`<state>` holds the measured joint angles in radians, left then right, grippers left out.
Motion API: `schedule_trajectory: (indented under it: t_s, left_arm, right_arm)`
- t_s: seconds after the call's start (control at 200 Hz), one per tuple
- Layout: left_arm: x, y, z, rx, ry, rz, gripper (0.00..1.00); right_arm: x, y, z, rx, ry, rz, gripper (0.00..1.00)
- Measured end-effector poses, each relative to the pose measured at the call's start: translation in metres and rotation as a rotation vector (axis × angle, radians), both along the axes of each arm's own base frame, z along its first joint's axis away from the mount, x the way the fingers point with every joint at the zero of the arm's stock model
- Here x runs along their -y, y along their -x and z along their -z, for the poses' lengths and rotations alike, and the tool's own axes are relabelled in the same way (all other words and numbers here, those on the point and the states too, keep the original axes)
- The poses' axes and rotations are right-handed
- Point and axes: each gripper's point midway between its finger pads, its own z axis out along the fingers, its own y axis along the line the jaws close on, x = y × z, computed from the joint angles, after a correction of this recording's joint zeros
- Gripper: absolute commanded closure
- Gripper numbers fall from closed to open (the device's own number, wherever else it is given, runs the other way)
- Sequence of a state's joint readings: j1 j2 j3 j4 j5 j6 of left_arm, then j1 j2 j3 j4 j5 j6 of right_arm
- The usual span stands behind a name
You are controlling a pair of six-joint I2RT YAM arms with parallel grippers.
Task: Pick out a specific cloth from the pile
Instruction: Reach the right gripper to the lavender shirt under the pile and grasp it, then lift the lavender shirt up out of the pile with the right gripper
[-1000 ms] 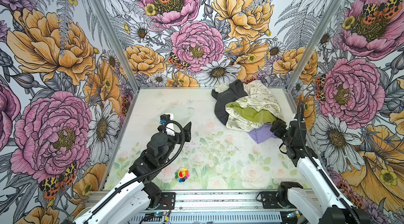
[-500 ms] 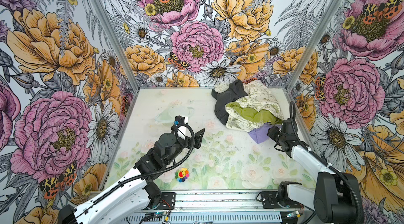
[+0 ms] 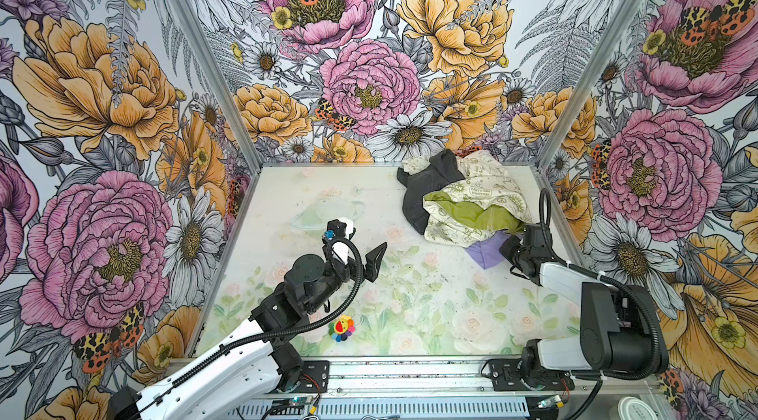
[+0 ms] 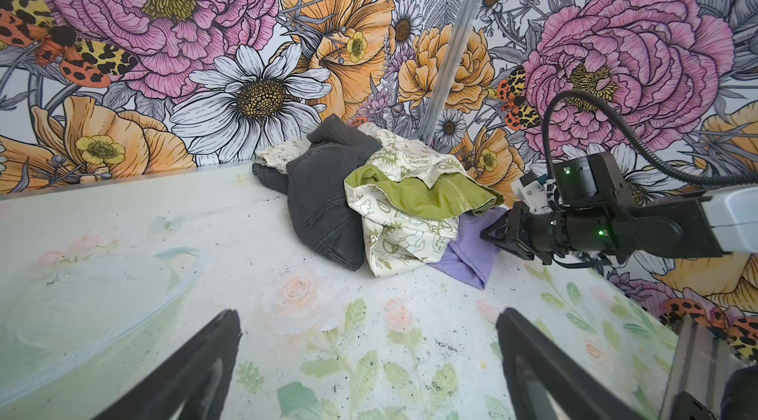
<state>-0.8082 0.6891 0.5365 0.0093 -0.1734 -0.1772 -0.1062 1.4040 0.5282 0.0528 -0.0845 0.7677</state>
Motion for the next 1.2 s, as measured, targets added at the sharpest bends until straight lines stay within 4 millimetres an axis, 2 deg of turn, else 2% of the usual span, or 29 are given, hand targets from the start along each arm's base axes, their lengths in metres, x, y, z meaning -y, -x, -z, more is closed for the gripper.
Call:
schedule_trajectory:
  t_s: [0.05,0.16,0.255,0.435,0.616,0.806,1.201]
  left_arm:
    - [0.0,0.0,0.002,-0.002,-0.002,0.0,0.01]
    - [0.0,0.0,0.002,0.0,0.0,0.002,0.01]
    - [0.001,0.0,-0.002,0.011,0.011,0.002,0.01]
    - [0.002,-0.001,-0.003,0.017,0.017,0.005,0.01]
    - [0.004,-0.002,-0.001,0.012,0.013,0.005,0.01]
    - [0.007,-0.003,0.002,0.004,0.005,0.012,0.01]
    - [0.009,-0.002,0.003,0.001,0.002,0.023,0.01]
  right_arm:
    - [0.0,-0.001,-0.002,0.008,-0.003,0.001,1.0]
    - [-0.001,-0.003,-0.006,0.025,-0.016,0.005,1.0]
    - [-0.002,-0.005,-0.02,0.067,-0.024,0.003,1.0]
    - [-0.006,-0.01,-0.061,0.18,-0.038,-0.009,1.0]
    - [-0.011,-0.019,-0.113,0.305,-0.049,-0.035,1.0]
    - [-0.016,-0.028,-0.159,0.402,-0.064,-0.065,1.0]
    - [-0.035,-0.038,-0.221,0.524,-0.091,-0.131,1.0]
